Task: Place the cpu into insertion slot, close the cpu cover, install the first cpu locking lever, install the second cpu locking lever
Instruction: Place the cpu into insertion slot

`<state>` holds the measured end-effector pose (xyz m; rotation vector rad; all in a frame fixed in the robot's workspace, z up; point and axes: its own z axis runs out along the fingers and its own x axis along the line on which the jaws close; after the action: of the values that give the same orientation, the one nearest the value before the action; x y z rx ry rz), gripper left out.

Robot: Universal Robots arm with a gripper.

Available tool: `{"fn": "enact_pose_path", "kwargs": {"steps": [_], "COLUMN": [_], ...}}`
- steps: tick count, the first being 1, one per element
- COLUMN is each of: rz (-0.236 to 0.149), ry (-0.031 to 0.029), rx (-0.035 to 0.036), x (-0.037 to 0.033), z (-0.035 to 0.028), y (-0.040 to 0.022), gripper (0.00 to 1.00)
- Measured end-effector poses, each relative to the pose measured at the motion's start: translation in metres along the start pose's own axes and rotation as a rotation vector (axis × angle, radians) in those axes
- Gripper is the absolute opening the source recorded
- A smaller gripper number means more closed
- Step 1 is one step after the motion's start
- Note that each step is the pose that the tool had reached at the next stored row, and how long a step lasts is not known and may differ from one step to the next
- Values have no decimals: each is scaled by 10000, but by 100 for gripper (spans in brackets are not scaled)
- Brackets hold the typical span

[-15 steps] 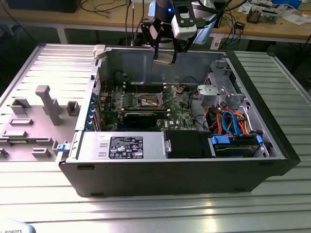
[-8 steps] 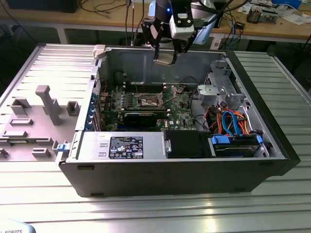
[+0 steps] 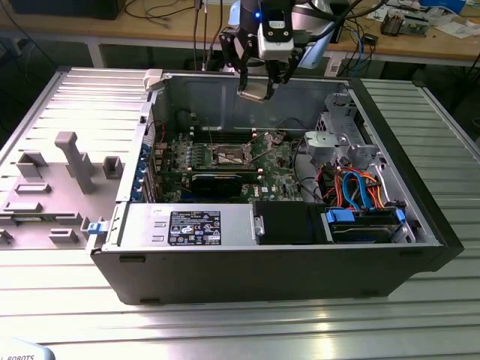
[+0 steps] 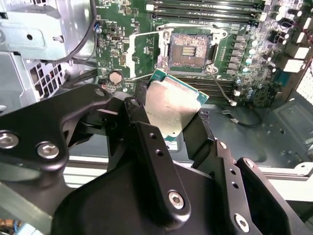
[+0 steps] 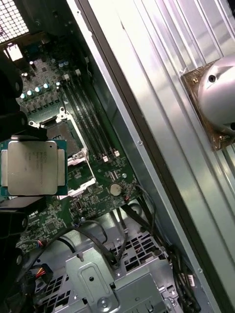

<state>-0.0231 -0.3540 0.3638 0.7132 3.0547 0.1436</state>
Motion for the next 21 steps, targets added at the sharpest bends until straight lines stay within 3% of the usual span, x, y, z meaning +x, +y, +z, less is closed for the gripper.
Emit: {"fn": "enact_pose_path", "kwargs": {"steps": [6, 15, 21], "rz": [349, 1822, 1869], "ry": [-32, -163, -168], "rx": [-5, -35, -37], "x": [16, 18, 20], "z": [2, 9, 10], "y": [-8, -10, -11], "gripper": [54, 54, 54]}}
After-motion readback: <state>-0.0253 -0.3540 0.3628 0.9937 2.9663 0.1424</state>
